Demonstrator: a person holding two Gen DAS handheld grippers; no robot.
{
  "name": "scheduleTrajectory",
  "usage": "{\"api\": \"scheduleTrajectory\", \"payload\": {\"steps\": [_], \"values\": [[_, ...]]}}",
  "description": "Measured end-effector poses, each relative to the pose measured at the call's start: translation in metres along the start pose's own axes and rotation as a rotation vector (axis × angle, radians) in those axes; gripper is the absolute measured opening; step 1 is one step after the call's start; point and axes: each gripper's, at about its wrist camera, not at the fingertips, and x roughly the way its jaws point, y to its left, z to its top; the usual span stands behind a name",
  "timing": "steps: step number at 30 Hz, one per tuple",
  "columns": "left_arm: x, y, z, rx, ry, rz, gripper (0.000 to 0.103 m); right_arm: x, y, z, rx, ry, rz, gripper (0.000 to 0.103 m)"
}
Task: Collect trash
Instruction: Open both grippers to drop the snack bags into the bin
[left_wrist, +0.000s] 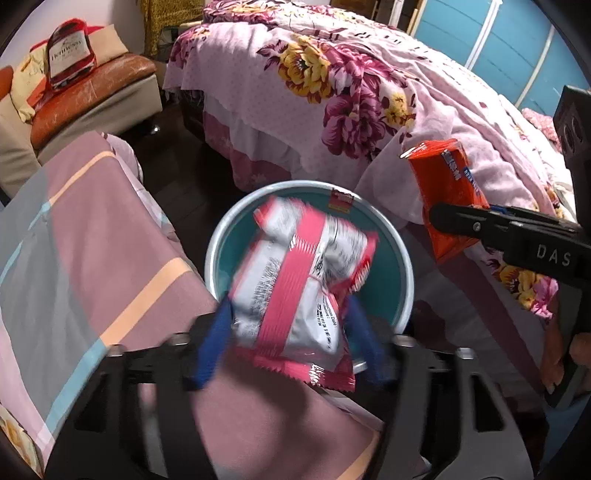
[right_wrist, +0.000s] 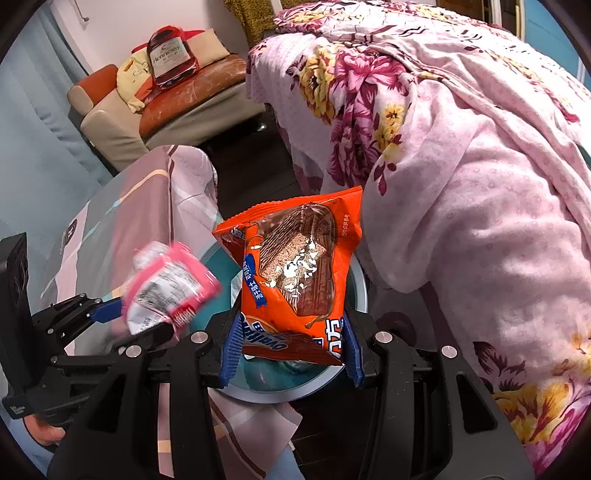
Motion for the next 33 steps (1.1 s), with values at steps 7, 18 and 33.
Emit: {"api": "scheduleTrajectory", "payload": {"steps": [7,18,33], "values": [[-0.004,0.007,-0.004,-0.005,-0.011,0.065,0.091,0.003,0.002,0.004,-0.004,0.012,-0.012,0.044],[-0.018,0.035,-0.019,-0.084,-0.012,0.073,0.092,0.015,0.023,0.003,-0.037,0.055,-0.009,0.044],[-0.033,0.077,-0.039,-0.170,-0.022,0.068,0.094,0.030,0.056,0.000,-0.072,0.090,-0.047,0.068]]}}
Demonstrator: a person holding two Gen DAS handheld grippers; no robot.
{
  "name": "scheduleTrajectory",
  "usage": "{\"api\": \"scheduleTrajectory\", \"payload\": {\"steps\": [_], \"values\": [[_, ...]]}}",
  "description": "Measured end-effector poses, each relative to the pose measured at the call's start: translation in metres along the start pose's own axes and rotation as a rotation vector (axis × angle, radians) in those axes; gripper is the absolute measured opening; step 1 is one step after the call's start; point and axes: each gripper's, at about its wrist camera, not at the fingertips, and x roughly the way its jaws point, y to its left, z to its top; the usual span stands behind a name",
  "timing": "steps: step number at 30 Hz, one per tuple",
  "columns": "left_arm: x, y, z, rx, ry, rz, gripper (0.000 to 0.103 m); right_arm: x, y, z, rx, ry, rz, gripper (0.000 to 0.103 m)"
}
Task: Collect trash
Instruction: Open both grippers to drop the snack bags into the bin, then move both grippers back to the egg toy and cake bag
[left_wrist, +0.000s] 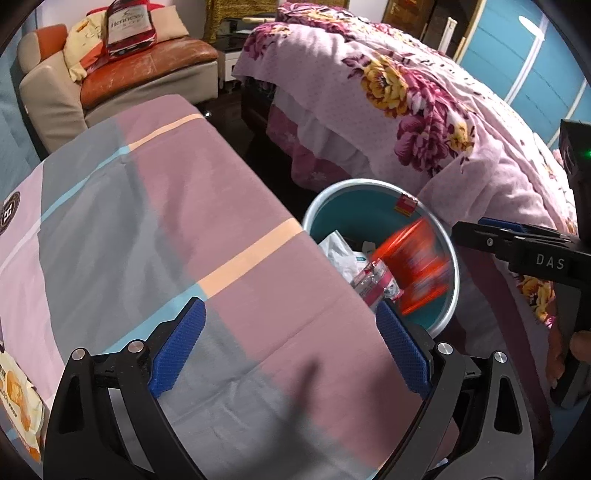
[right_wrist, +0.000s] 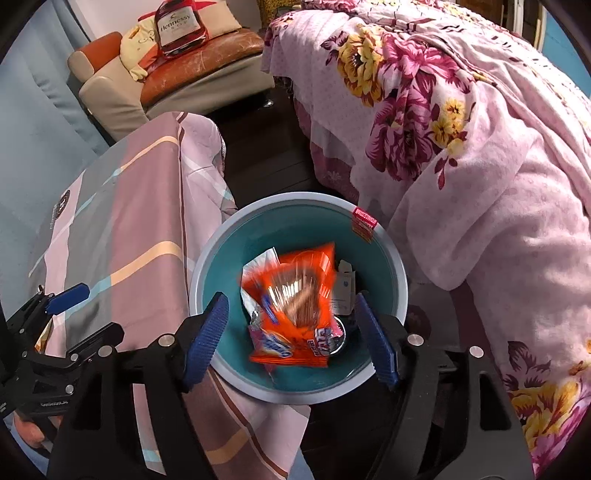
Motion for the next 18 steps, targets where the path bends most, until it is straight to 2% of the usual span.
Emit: {"api": "scheduleTrajectory", "payload": {"steps": [13,18], "values": [[-0.012,0.016,-0.011,-0.036,-0.008,-0.013,0.095,-0.005,0.020,-0.001,-0.029,0.024,-0.019,0.081],[-0.022,0.019,-0.016,-0.039,-0.021,-0.013,0.095,-0.012,0.030,-0.005,-0.040,0.031,-0.026,0.083]]}}
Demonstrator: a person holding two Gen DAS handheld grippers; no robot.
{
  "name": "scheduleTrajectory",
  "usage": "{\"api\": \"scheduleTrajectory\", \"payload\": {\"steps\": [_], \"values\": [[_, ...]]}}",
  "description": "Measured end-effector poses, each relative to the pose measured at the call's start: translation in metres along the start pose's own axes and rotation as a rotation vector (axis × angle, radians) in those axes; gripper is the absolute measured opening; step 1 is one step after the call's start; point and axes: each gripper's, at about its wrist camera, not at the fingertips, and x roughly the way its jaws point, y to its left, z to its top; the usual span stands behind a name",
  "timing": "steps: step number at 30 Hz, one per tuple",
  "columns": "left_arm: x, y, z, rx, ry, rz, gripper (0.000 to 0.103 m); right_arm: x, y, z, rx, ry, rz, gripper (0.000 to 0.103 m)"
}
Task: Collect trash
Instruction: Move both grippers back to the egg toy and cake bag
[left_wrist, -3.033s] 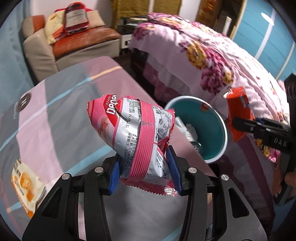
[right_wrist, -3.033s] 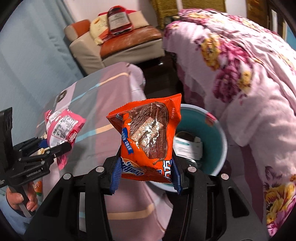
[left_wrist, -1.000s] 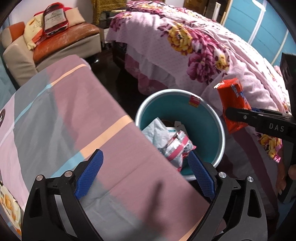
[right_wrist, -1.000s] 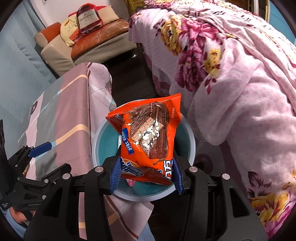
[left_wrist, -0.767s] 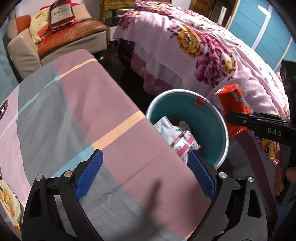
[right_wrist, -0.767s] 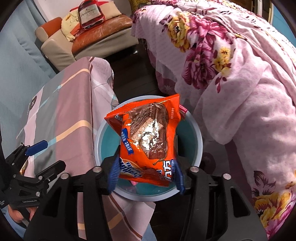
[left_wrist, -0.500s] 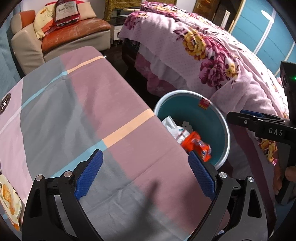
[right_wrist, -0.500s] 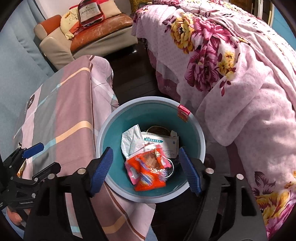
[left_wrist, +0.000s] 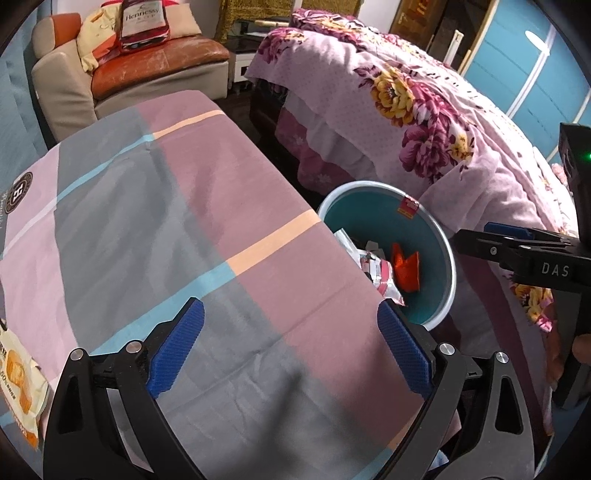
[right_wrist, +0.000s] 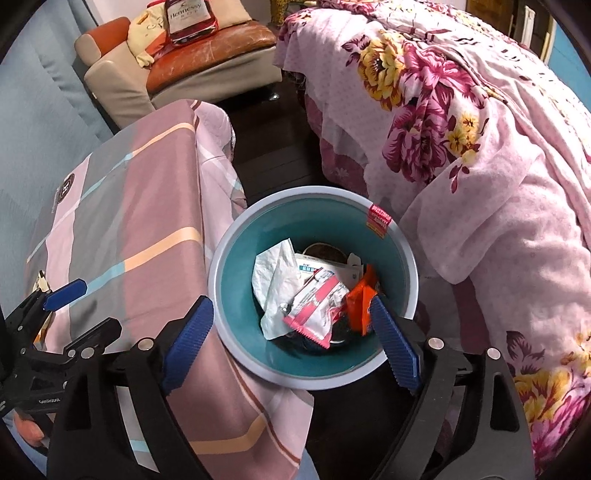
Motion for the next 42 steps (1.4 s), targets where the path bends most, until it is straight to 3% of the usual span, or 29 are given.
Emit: {"api": "scheduleTrajectory", "payload": {"steps": [13,23,28,35,39,41,42], "values": [[-0.056,0.039,-0.058,-0.051,-0.024,0.031,0.095,-0.021,0.056,-0.028,-0.098,0.041,0.027,0.084],[-0.107,0.094,-0.133,-0.149,-0.020,0.071,0.095,-0.025,0.140,-0.072,-0.258,0.090,0.091,0.085],[-0.129,0.124,-0.175,-0.159,0.010,0.146,0.095,-0.021,0.182,-0.092,-0.343,0.127,0.124,0.085],[-0.144,0.162,-0.220,-0.200,0.041,0.185,0.094,-0.016,0.235,-0.117,-0.444,0.167,0.142,0.085],[-0.147,0.175,-0.233,-0.210,0.050,0.192,0.080,-0.013,0.258,-0.124,-0.481,0.182,0.148,0.085],[-0.146,0.180,-0.237,-0.220,0.061,0.189,0.068,-0.012,0.269,-0.126,-0.501,0.186,0.152,0.085],[-0.145,0.183,-0.241,-0.224,0.067,0.187,0.068,-0.012,0.275,-0.127,-0.515,0.190,0.154,0.085]]}}
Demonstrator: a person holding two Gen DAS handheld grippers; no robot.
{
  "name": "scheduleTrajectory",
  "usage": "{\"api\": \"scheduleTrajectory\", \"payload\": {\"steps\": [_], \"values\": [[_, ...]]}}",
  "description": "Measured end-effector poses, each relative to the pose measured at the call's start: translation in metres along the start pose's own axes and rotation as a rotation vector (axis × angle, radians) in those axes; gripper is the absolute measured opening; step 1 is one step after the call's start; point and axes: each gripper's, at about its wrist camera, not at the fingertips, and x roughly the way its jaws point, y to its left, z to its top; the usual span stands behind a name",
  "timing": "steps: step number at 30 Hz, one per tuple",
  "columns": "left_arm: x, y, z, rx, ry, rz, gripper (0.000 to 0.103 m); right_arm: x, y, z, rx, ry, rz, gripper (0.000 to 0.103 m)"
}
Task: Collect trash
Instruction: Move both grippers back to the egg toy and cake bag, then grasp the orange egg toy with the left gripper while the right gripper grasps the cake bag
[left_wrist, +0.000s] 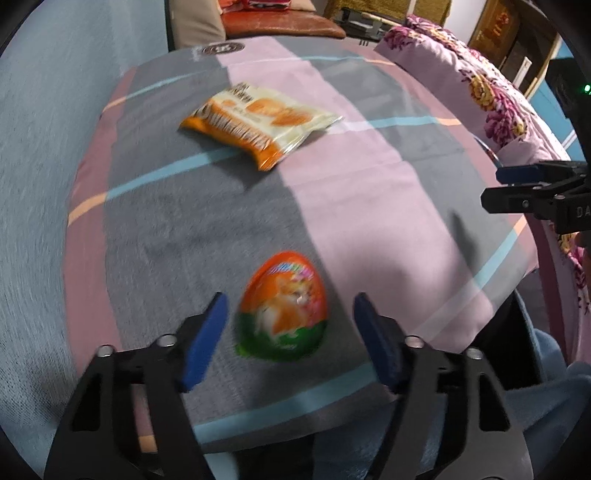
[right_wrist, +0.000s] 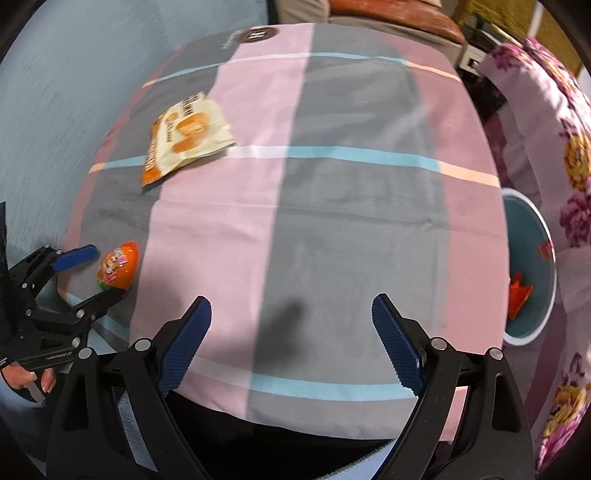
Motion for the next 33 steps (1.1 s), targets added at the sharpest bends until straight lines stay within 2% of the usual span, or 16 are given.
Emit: {"api": "scheduleTrajectory", "payload": {"steps": [6,8,10,18,26,33], "values": [[0.007,0.006,-0.011,-0.002,0.009,-0.003,0.067,0.008,0.022,0.011,-0.053,0.016,-0.004,0.085],[0.007,0.006,-0.011,0.009,-0.006,0.022,0.050,0.010,0.026,0.014,-0.061,0.019,-0.006,0.085],[0.006,0.011,-0.009,-0.015,-0.014,0.000,0.050,0.012,0.029,0.018,-0.068,0.022,-0.004,0.085],[-0.001,0.055,0.018,-0.192,-0.120,0.015,0.050,0.024,0.047,0.057,-0.113,0.005,0.028,0.085],[-0.002,0.092,0.051,-0.275,-0.188,0.015,0.050,0.052,0.069,0.113,-0.164,0.001,0.095,0.085],[0.013,0.090,0.069,-0.261,-0.174,0.003,0.050,0.082,0.071,0.142,-0.145,0.028,0.143,0.085]]}}
